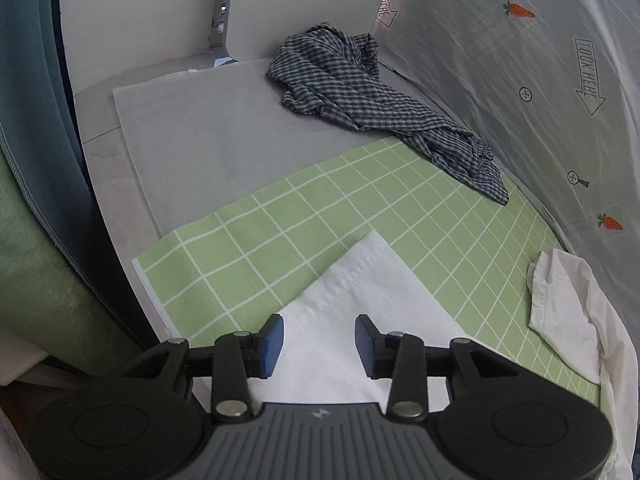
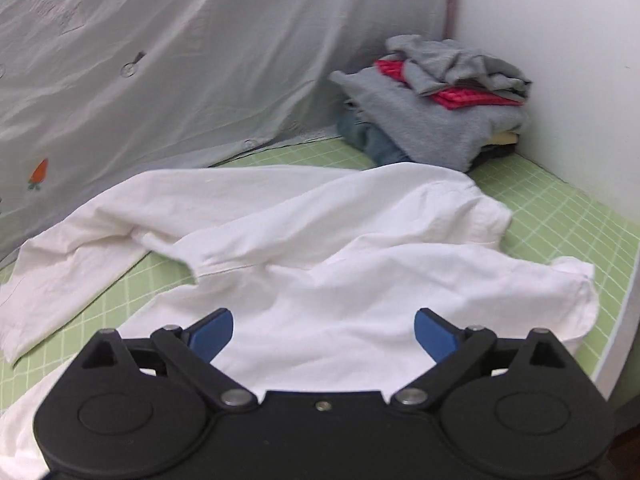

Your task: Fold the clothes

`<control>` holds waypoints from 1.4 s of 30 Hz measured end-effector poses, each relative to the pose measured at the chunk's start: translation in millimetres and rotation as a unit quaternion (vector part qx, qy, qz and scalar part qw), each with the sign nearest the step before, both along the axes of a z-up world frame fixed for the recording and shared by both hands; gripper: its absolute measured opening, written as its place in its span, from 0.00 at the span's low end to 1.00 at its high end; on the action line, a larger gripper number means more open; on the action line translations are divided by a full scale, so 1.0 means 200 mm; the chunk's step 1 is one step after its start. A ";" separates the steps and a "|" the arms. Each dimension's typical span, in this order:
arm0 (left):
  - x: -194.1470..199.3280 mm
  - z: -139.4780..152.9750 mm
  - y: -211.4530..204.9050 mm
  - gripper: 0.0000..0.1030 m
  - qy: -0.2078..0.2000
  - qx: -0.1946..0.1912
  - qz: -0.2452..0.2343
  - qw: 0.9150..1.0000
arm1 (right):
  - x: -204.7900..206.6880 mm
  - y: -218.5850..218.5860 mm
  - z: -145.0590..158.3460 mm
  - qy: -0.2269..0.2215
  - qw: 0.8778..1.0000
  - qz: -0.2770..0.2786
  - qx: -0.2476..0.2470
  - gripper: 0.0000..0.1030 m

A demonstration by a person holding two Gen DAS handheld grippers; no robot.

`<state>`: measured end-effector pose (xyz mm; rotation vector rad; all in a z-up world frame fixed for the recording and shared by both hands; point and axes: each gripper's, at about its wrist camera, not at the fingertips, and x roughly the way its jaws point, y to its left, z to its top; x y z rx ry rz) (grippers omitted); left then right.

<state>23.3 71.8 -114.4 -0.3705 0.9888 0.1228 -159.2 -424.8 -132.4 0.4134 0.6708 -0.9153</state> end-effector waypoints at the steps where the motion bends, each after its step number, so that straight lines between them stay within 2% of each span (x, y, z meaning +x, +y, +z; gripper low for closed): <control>1: 0.04 -0.01 0.01 0.44 0.000 0.007 -0.012 1.000 | 0.10 0.07 -0.03 0.003 0.999 0.034 0.010 0.97; 3: 0.11 -0.04 0.02 0.49 0.004 0.008 -0.025 1.000 | 0.30 0.21 -0.10 0.004 0.995 0.097 0.035 0.97; 8: 0.30 -0.17 0.05 0.56 0.029 -0.030 -0.058 0.997 | 0.71 0.56 -0.24 0.025 0.973 0.224 0.054 0.97; 16: 0.57 -0.37 -0.04 0.59 0.075 -0.021 -0.141 0.987 | 1.02 0.85 -0.33 0.012 0.952 0.292 0.095 0.96; 18: 0.60 -0.39 -0.07 0.59 0.082 -0.014 -0.162 0.983 | 1.07 0.88 -0.35 0.018 0.948 0.296 0.115 0.87; 19: 0.61 -0.39 -0.08 0.59 0.083 -0.010 -0.173 0.981 | 1.09 0.90 -0.35 0.027 0.948 0.296 0.116 0.75; 21: 0.62 -0.41 -0.09 0.59 0.083 -0.009 -0.186 0.979 | 1.13 0.96 -0.36 0.053 0.948 0.297 0.098 0.68; 22: 0.63 -0.42 -0.10 0.59 0.084 -0.010 -0.188 0.978 | 1.15 0.98 -0.37 0.065 0.946 0.306 0.082 0.56; 23: 0.63 -0.43 -0.10 0.60 0.084 -0.014 -0.188 0.979 | 1.16 1.01 -0.37 0.070 0.944 0.316 0.068 0.29; 24: 0.64 -0.43 -0.09 0.61 0.081 -0.017 -0.188 0.979 | 1.16 1.01 -0.37 0.070 0.943 0.320 0.063 0.18; 25: 0.64 -0.43 -0.09 0.61 0.080 -0.019 -0.188 0.979 | 1.17 1.02 -0.37 0.070 0.941 0.325 0.057 0.14; 26: 0.65 -0.43 -0.09 0.61 0.081 -0.018 -0.189 0.978 | 1.17 1.03 -0.37 0.069 0.941 0.328 0.055 0.02; 30: 0.65 -0.41 -0.09 0.61 0.085 -0.014 -0.193 0.977 | 1.18 0.94 -0.33 0.032 0.949 0.305 0.068 0.00; 33: 0.65 -0.40 -0.09 0.61 0.083 -0.017 -0.194 0.977 | 1.19 0.92 -0.19 -0.008 0.959 0.283 0.004 0.00; 35: 0.66 -0.41 -0.09 0.61 0.084 -0.022 -0.194 0.977 | 1.19 0.87 -0.11 -0.039 0.964 0.264 -0.007 0.00; 36: 0.67 -0.41 -0.10 0.61 0.085 -0.024 -0.195 0.977 | 1.19 0.84 -0.11 -0.043 0.966 0.256 0.000 0.00; 42: 0.74 -0.40 -0.17 0.61 0.071 -0.062 -0.214 0.972 | 1.18 0.78 -0.23 -0.001 0.971 0.240 0.022 0.02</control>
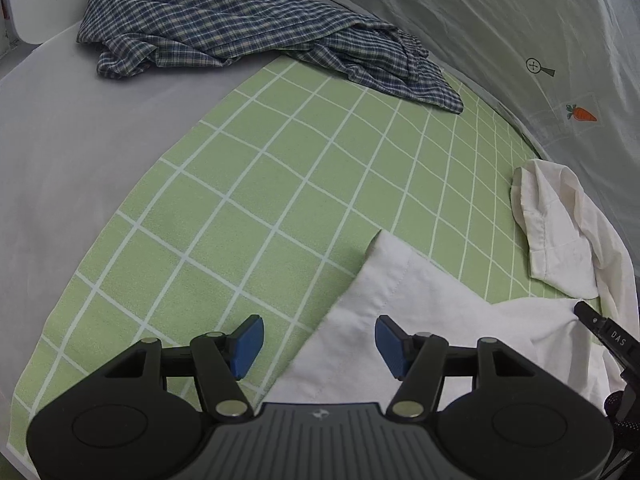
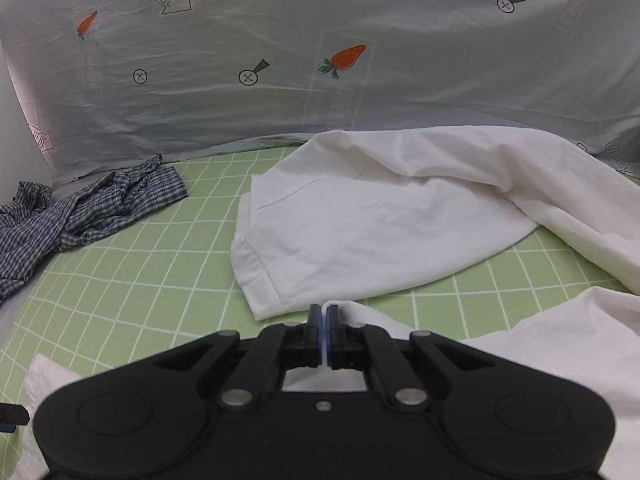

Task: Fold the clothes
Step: 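Pinch the white shirt edge with the left gripper while the right gripper pinches and releases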

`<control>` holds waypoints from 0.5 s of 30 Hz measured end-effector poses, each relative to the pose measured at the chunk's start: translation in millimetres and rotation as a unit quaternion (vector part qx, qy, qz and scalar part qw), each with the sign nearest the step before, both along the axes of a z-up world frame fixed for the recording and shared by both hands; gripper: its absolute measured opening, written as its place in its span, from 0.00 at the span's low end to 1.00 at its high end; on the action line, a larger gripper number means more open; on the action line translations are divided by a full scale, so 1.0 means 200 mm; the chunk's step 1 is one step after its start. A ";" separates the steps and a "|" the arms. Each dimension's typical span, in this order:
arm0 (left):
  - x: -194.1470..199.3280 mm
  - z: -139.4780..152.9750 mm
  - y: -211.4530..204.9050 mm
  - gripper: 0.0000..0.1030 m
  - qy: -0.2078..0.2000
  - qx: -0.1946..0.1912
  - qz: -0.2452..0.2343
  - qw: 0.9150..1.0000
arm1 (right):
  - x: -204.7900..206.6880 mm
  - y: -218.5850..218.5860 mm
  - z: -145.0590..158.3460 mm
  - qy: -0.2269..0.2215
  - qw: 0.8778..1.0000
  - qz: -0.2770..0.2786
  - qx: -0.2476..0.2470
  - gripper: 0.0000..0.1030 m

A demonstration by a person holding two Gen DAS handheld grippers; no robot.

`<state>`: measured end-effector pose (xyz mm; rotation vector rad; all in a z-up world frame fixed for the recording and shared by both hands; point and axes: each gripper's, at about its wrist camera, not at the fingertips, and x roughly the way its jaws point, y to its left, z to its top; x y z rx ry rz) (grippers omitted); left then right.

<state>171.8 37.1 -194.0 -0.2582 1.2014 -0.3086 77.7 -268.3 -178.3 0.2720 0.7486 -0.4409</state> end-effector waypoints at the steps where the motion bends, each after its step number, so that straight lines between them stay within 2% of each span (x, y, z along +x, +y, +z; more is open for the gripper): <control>1: 0.02 0.00 -0.01 0.61 0.000 -0.009 -0.001 1.000 | -0.01 0.00 -0.01 0.006 1.000 -0.004 0.004 0.03; 4: 0.07 -0.02 -0.07 0.61 0.011 -0.031 -0.007 0.999 | -0.02 -0.02 -0.05 0.027 0.999 -0.015 0.013 0.05; 8: 0.12 -0.04 -0.15 0.64 0.015 -0.030 -0.023 0.999 | -0.02 -0.06 -0.10 0.044 0.998 -0.031 0.034 0.05; 12: 0.15 -0.04 -0.20 0.63 0.012 -0.023 -0.033 0.999 | -0.01 -0.06 -0.11 0.051 0.998 -0.031 0.034 0.05; 14: 0.16 -0.04 -0.22 0.57 0.012 -0.015 -0.037 0.999 | -0.01 -0.05 -0.12 0.052 0.997 -0.033 0.037 0.06; 15: 0.16 -0.04 -0.23 0.50 0.012 -0.011 -0.038 0.999 | -0.01 -0.05 -0.12 0.051 0.997 -0.034 0.039 0.06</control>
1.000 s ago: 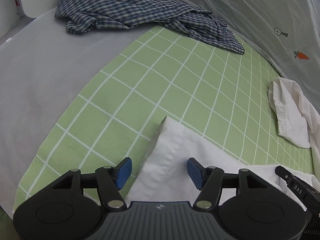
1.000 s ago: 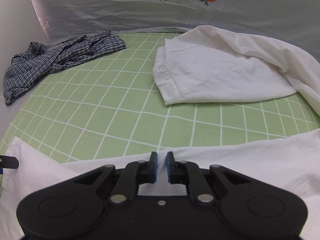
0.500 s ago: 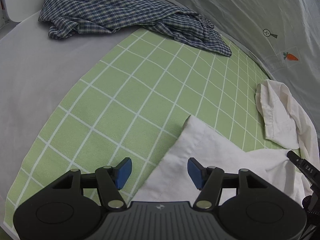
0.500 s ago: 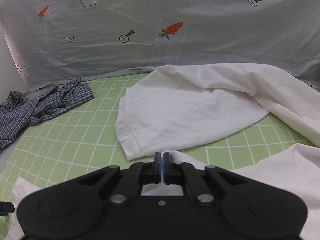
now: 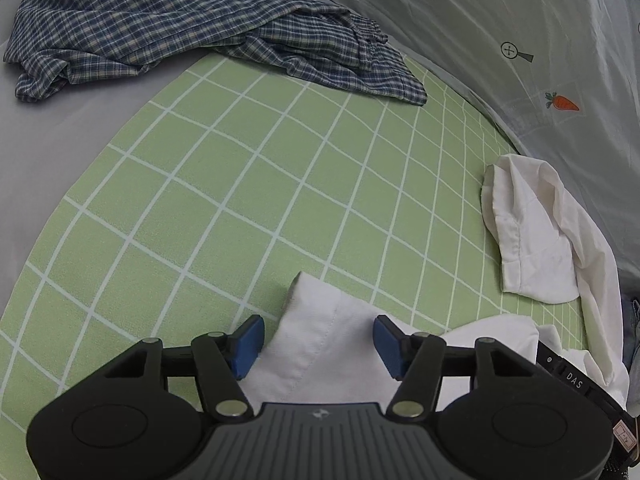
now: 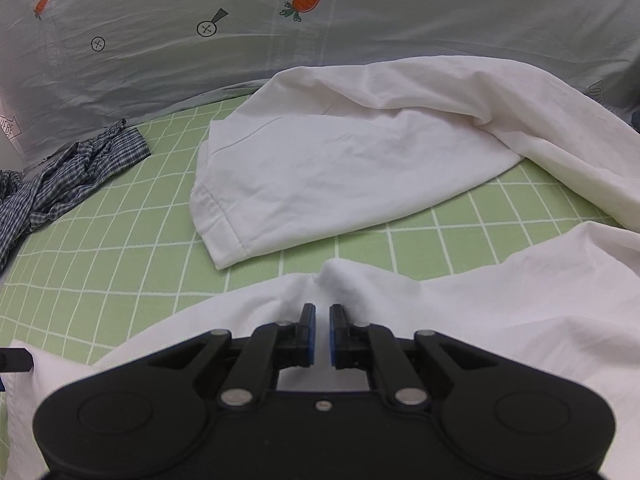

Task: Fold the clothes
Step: 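Pinch the white shirt edge with the left gripper while the right gripper pinches and releases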

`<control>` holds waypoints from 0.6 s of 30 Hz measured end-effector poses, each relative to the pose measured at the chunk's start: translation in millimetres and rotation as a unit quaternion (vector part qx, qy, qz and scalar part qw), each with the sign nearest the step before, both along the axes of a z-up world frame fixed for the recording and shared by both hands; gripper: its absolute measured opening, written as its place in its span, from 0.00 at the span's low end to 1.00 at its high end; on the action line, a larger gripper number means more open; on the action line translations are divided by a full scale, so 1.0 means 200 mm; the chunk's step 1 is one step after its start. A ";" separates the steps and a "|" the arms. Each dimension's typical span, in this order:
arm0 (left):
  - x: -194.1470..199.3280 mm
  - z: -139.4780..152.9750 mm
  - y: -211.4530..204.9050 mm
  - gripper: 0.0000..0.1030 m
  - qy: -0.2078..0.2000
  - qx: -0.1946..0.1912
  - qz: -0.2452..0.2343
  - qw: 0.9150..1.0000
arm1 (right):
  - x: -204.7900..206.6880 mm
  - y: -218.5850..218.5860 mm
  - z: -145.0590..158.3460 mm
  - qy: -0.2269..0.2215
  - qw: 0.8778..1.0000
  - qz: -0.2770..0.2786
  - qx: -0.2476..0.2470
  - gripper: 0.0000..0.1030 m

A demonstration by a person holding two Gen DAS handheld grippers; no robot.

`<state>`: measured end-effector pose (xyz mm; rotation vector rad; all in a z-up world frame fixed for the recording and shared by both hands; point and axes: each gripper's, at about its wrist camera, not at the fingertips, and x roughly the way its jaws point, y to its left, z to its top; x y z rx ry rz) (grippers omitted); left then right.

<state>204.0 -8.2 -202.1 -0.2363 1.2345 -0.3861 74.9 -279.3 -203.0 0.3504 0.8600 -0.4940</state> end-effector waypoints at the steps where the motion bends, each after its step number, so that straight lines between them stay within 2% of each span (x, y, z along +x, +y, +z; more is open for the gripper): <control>1: 0.00 0.00 -0.01 0.44 0.000 0.005 0.001 1.000 | 0.00 0.00 0.00 0.000 1.000 0.000 0.001 0.06; 2: 0.00 0.00 -0.01 0.41 -0.003 0.009 0.000 1.000 | 0.00 0.00 0.00 -0.001 1.000 0.000 0.001 0.06; 5: -0.02 0.03 -0.03 0.20 -0.022 0.016 -0.008 1.000 | -0.01 0.00 0.00 -0.003 1.000 -0.002 0.004 0.06; 7: -0.05 0.06 -0.03 0.13 -0.038 0.019 -0.008 0.999 | -0.02 0.00 0.00 -0.005 1.000 -0.004 0.005 0.06; 9: -0.08 0.13 -0.02 0.09 -0.060 0.018 -0.009 0.998 | -0.04 0.00 0.01 -0.007 1.000 -0.005 0.004 0.06; 11: -0.13 0.26 0.00 0.07 -0.109 0.020 -0.010 0.994 | -0.07 0.00 0.02 -0.011 1.000 -0.007 0.000 0.06; 13: -0.20 0.39 0.03 0.07 -0.167 0.031 -0.014 0.985 | -0.11 0.00 0.03 -0.014 1.000 -0.007 -0.009 0.06; 15: -0.27 0.46 0.03 0.07 -0.219 0.070 -0.027 0.973 | -0.15 0.01 0.04 -0.017 1.000 -0.007 -0.018 0.06; 16: -0.28 0.46 0.04 0.07 -0.231 0.087 -0.031 0.969 | -0.16 0.01 0.03 -0.013 1.000 -0.007 -0.020 0.12; 17: -0.28 0.42 0.05 0.07 -0.224 0.100 -0.031 0.969 | -0.17 0.01 0.01 -0.005 1.000 -0.007 -0.021 0.18; 18: -0.27 0.37 0.06 0.07 -0.206 0.109 -0.027 0.972 | -0.19 0.01 0.00 0.003 1.000 -0.008 -0.021 0.19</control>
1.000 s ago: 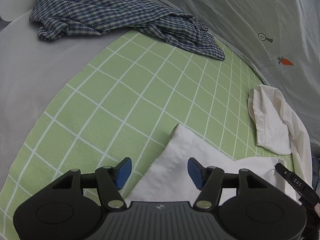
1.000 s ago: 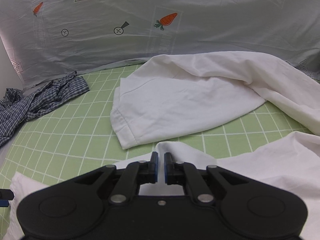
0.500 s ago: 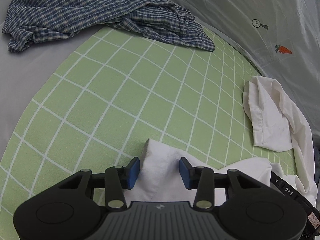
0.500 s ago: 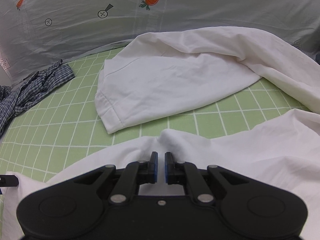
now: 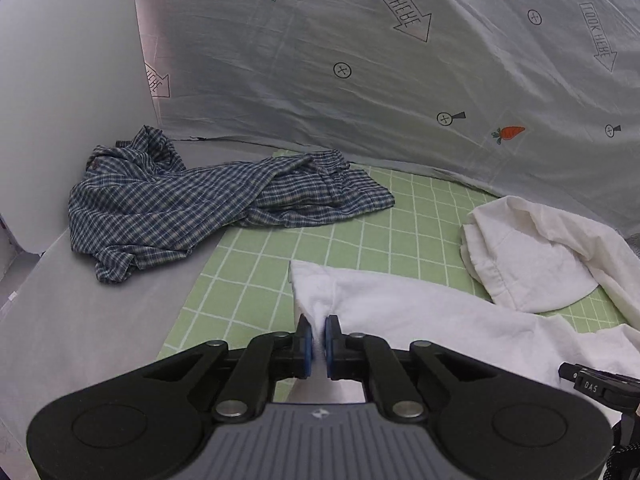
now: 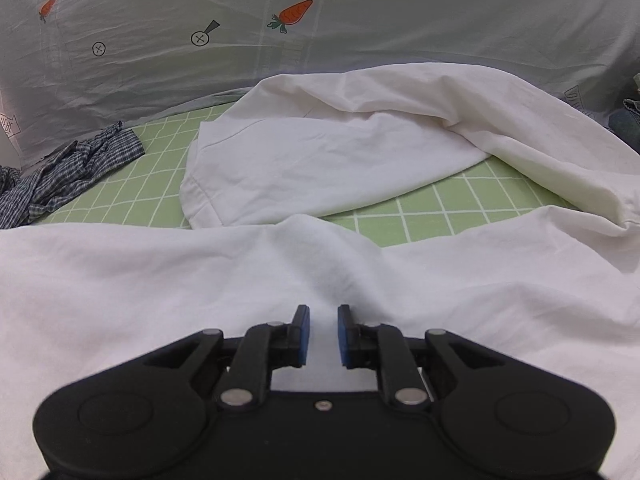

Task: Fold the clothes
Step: 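Pinch the white shirt edge with the left gripper while the right gripper pinches and releases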

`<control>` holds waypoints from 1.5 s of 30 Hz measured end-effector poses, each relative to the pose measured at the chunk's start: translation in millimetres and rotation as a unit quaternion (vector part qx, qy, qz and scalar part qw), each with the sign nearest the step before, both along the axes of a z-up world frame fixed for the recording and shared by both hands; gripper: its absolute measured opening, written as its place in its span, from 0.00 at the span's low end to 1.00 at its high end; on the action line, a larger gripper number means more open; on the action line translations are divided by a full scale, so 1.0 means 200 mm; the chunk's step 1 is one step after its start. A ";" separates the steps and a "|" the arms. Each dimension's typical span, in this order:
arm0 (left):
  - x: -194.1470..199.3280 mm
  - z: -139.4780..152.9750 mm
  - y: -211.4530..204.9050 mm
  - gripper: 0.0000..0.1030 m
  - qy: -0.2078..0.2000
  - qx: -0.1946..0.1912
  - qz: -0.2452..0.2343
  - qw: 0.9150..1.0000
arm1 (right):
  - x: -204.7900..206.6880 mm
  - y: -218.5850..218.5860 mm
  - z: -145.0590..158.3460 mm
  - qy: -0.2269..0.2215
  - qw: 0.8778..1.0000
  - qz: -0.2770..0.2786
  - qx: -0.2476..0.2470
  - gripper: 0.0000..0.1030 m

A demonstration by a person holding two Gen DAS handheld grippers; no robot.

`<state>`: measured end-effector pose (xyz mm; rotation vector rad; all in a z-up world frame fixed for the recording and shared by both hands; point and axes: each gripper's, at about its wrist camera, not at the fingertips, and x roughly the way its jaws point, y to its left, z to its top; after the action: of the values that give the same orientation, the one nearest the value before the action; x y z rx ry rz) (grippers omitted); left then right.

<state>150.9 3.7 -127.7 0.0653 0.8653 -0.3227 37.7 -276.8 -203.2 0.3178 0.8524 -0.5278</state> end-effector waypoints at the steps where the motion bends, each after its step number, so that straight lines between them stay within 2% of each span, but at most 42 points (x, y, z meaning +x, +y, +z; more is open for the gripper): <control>1: 0.02 -0.07 0.03 0.11 0.031 0.000 0.018 0.999 | -0.02 0.00 -0.01 0.004 1.000 -0.002 0.003 0.19; 3: 0.05 -0.17 0.10 0.12 0.079 -0.010 0.058 0.995 | -0.03 -0.01 -0.02 0.008 1.000 0.000 0.002 0.22; 4: 0.06 -0.20 0.13 0.18 0.094 -0.016 0.072 0.993 | -0.04 0.00 -0.01 0.010 1.000 0.002 0.000 0.26; 5: 0.05 -0.21 0.15 0.22 0.098 -0.020 0.079 0.992 | -0.04 0.00 -0.01 0.012 1.000 0.002 -0.004 0.36; 6: 0.04 -0.23 0.17 0.32 0.101 -0.023 0.084 0.991 | -0.05 -0.01 -0.01 0.014 1.000 0.002 -0.003 0.41; 7: 0.04 -0.24 0.18 0.48 0.106 -0.024 0.087 0.990 | -0.05 -0.01 -0.02 0.016 1.000 0.002 0.001 0.47; 9: 0.03 -0.27 0.17 0.60 0.120 -0.018 0.081 0.989 | -0.06 -0.01 -0.03 0.012 1.000 0.008 0.004 0.56; 11: 0.01 -0.31 0.14 0.60 0.126 -0.004 0.069 0.990 | -0.04 0.00 -0.04 0.017 1.000 0.018 0.006 0.77; 12: 0.01 -0.33 0.12 0.60 0.129 0.003 0.063 0.990 | -0.03 0.01 -0.05 0.020 1.000 0.021 0.006 0.82; 13: 0.00 -0.34 0.11 0.60 0.132 0.010 0.057 0.990 | -0.03 0.02 -0.05 0.023 0.999 0.023 0.004 0.88; 15: -0.02 -0.38 0.08 0.59 0.138 0.020 0.059 0.988 | -0.04 0.04 -0.06 0.025 0.999 0.025 0.000 0.92; 17: -0.06 -0.38 0.07 0.51 0.125 0.030 0.056 0.990 | -0.06 0.04 -0.05 0.022 0.999 0.026 0.009 0.93; 19: -0.08 -0.37 0.06 0.14 0.110 0.044 0.050 0.992 | -0.11 0.00 -0.03 0.007 0.999 0.021 0.038 0.94; 21: -0.10 -0.38 0.07 0.10 0.094 0.047 0.044 0.994 | -0.16 -0.05 0.01 -0.015 0.998 0.010 0.062 0.95; 24: -0.13 -0.38 0.08 0.08 0.074 0.045 0.041 0.995 | -0.26 -0.14 0.09 -0.052 0.996 -0.018 0.064 0.99; 28: -0.17 -0.40 0.03 0.07 0.041 0.075 0.020 0.996 | -0.40 -0.27 0.21 -0.076 0.995 -0.047 0.044 1.00; 33: -0.21 -0.41 -0.02 0.06 0.012 0.121 0.003 0.993 | -0.55 -0.37 0.37 -0.075 0.996 -0.051 -0.017 1.00; 36: -0.23 -0.42 -0.01 0.06 0.007 0.147 0.009 0.989 | -0.64 -0.40 0.43 -0.084 0.994 -0.046 -0.043 1.00; 40: -0.22 -0.41 0.02 0.06 0.016 0.175 0.044 0.983 | -0.80 -0.46 0.39 -0.084 0.992 -0.083 -0.035 1.00; 43: -0.25 -0.34 0.04 0.08 0.029 0.164 0.087 0.982 | -0.97 -0.51 0.37 -0.094 0.989 -0.109 -0.025 1.00; 45: -0.33 -0.26 0.02 0.10 0.026 0.128 0.097 0.987 | -1.10 -0.59 0.35 -0.096 0.988 -0.116 -0.032 1.00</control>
<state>85.6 7.8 -179.2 0.2102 0.9528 -0.0303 -182.4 -394.8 -132.2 0.4040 0.6135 -0.7269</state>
